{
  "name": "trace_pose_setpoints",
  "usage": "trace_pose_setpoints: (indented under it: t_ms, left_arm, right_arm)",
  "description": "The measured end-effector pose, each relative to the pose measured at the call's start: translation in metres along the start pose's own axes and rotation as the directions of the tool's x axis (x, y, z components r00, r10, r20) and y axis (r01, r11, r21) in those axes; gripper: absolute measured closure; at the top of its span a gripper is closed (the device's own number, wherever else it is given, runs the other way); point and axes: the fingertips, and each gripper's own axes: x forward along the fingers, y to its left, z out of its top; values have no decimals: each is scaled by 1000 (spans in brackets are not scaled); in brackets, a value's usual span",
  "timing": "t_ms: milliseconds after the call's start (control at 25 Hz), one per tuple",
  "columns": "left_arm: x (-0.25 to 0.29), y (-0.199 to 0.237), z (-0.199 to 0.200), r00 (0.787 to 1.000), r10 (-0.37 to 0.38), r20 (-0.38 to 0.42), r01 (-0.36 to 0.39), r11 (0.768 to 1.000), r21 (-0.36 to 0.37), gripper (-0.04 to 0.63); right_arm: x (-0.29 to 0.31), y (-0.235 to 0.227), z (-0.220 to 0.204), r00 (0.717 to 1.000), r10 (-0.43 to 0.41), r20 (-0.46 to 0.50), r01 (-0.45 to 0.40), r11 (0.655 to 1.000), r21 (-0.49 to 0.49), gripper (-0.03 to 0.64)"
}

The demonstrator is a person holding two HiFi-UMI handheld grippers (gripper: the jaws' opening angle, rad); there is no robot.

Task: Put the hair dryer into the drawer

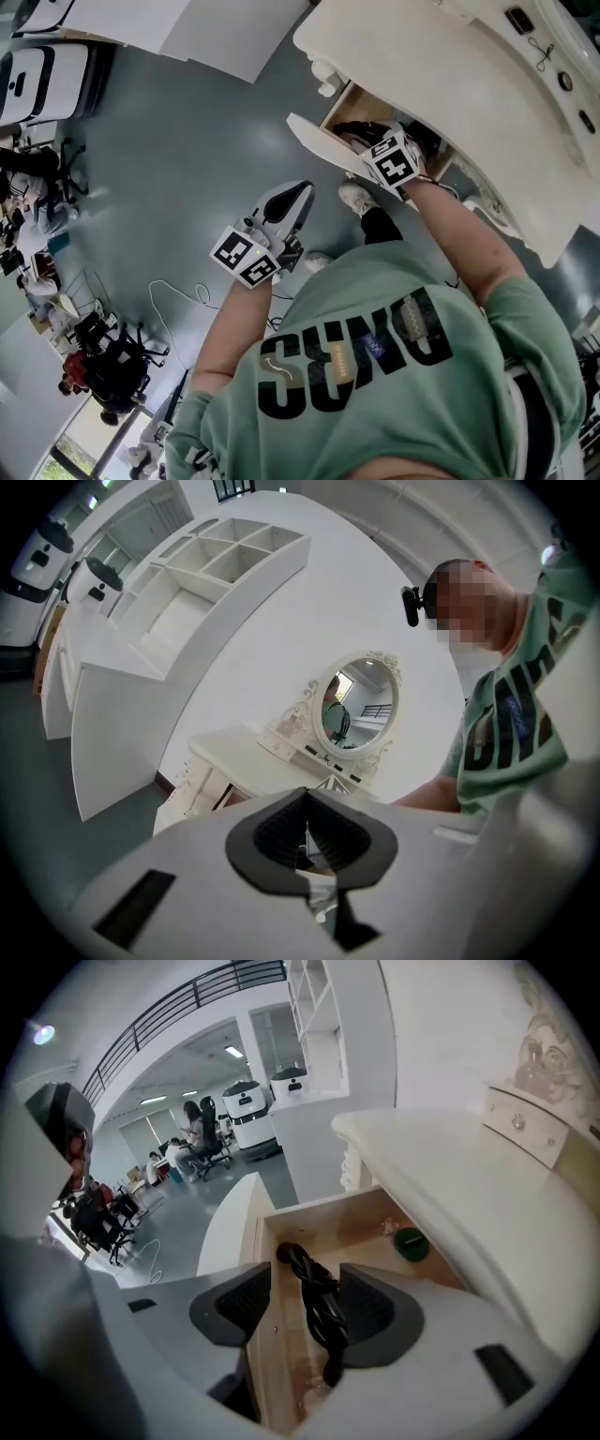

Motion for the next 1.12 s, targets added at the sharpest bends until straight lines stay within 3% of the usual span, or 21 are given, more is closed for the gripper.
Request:
trace_pose_setpoints:
  t_ms: [240,560,840,1120]
  left_arm:
    - [-9,-2,6,1000,9,23,-9,1000,0,585]
    - [-63,-12,29,991,65,116,-69,997,27,584]
    - [-137,-29,54,964,136,229,-155,986,64,584]
    - [-227,-54,82,923,206,324,-255,960,115,584]
  right_arm:
    - [-24,3,25,994,31,102,-35,999,41,394]
    - [-73,37,73,968,78,238,-78,997,-11,411]
    - [-117,83,117,938,117,327,-97,992,-79,443]
    - [-163,155,162,887,206,413,-140,973,-185,515]
